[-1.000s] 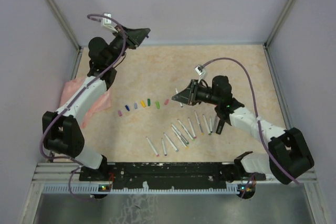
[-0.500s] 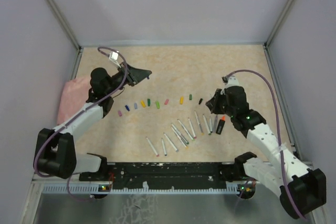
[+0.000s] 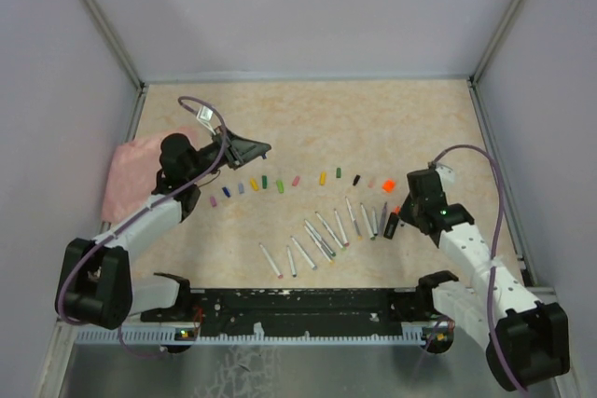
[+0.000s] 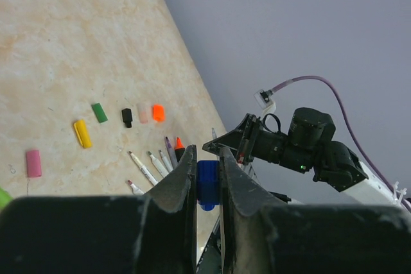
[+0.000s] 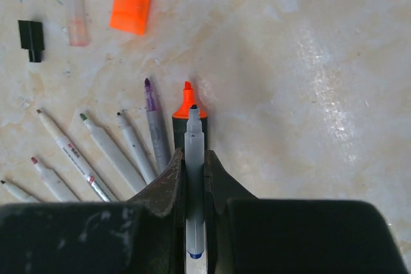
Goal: Open the pen caps
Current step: Place the pen at the center of the board, then place the pen cap at the center of the board.
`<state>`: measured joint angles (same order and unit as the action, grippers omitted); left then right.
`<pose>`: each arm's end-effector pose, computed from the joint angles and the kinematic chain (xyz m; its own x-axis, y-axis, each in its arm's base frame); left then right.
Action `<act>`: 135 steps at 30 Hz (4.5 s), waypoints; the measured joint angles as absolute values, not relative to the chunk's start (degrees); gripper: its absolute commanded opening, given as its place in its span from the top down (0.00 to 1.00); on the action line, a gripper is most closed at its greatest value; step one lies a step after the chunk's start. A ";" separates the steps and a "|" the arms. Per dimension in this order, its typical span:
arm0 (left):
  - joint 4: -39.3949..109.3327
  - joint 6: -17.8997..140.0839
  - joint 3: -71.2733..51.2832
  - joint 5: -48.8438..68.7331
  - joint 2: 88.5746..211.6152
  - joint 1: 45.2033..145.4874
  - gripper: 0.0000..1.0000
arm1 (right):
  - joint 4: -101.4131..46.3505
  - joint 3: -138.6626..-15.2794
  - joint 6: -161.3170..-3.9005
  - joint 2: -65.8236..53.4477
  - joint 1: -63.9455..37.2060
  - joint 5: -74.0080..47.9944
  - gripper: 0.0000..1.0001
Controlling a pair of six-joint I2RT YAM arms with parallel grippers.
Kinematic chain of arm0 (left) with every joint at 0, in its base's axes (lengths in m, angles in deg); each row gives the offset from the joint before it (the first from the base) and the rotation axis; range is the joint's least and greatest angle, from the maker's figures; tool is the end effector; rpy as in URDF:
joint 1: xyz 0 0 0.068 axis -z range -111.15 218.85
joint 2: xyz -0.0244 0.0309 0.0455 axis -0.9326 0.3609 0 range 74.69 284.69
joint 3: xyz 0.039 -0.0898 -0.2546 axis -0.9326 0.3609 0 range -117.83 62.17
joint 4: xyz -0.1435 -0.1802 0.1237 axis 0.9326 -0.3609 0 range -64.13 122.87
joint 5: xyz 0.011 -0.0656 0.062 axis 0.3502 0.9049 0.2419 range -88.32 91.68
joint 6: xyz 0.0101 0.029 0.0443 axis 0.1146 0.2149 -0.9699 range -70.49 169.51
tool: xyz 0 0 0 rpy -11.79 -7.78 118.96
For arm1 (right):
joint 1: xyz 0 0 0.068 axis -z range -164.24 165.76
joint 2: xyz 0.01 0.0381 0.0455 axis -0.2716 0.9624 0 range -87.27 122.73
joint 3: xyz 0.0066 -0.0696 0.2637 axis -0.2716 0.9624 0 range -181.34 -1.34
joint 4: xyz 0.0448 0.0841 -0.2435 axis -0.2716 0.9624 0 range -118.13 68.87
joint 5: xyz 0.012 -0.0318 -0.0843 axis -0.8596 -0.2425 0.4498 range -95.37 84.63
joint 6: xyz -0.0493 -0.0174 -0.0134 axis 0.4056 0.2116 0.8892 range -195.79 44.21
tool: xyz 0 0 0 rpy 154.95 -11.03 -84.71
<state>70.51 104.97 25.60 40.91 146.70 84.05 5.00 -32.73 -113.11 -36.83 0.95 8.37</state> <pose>0.2589 -0.0937 0.2754 -0.6486 -0.4849 -0.5867 0.4917 0.3216 -0.8092 0.1661 0.0352 0.2080 -0.6725 0.4313 -0.6014 0.3773 0.8989 0.2226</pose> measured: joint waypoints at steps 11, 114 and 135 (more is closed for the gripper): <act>70.16 105.26 25.62 41.39 146.22 84.13 1.00 | 5.57 -29.76 -118.23 -32.16 1.32 13.16 1.00; 67.10 101.56 20.44 40.18 150.81 93.82 1.00 | -1.36 -27.58 -117.51 -38.43 3.18 12.33 0.69; 55.52 91.01 -8.65 34.87 181.34 117.12 1.00 | 1.11 -37.46 -126.25 -41.07 8.73 12.81 0.35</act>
<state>55.52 91.01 -8.65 34.87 181.34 117.12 1.11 -37.46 -126.25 -41.07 8.73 12.81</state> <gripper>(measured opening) 0.180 0.630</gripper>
